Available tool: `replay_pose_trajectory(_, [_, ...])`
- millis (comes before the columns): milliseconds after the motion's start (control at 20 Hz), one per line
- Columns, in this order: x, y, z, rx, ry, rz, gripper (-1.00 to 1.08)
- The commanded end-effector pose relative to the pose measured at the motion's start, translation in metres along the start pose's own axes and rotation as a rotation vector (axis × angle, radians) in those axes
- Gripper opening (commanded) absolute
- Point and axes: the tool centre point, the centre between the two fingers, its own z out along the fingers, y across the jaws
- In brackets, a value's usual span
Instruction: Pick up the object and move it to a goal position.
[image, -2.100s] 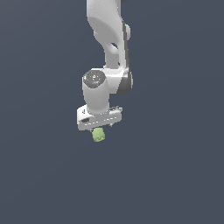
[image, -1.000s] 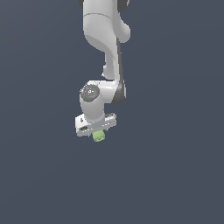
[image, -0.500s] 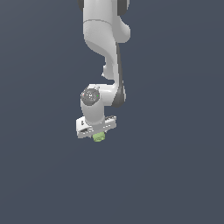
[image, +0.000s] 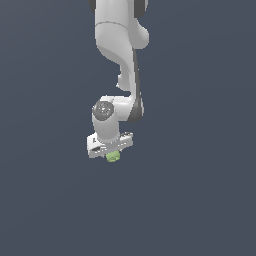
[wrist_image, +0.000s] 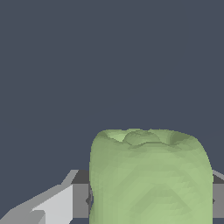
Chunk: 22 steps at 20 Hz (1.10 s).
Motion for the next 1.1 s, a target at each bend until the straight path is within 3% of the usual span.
replay_pose_trajectory(0, [0.001,0.001,-0.004,0.0,0.001,0.0,-1.0])
replay_pose_trajectory(450, [0.012,0.009,-0.05,0.0,0.001,0.0,-1.0])
replay_pose_trajectory(1050, [0.041,0.03,-0.161,0.0,0.001,0.0,-1.0])
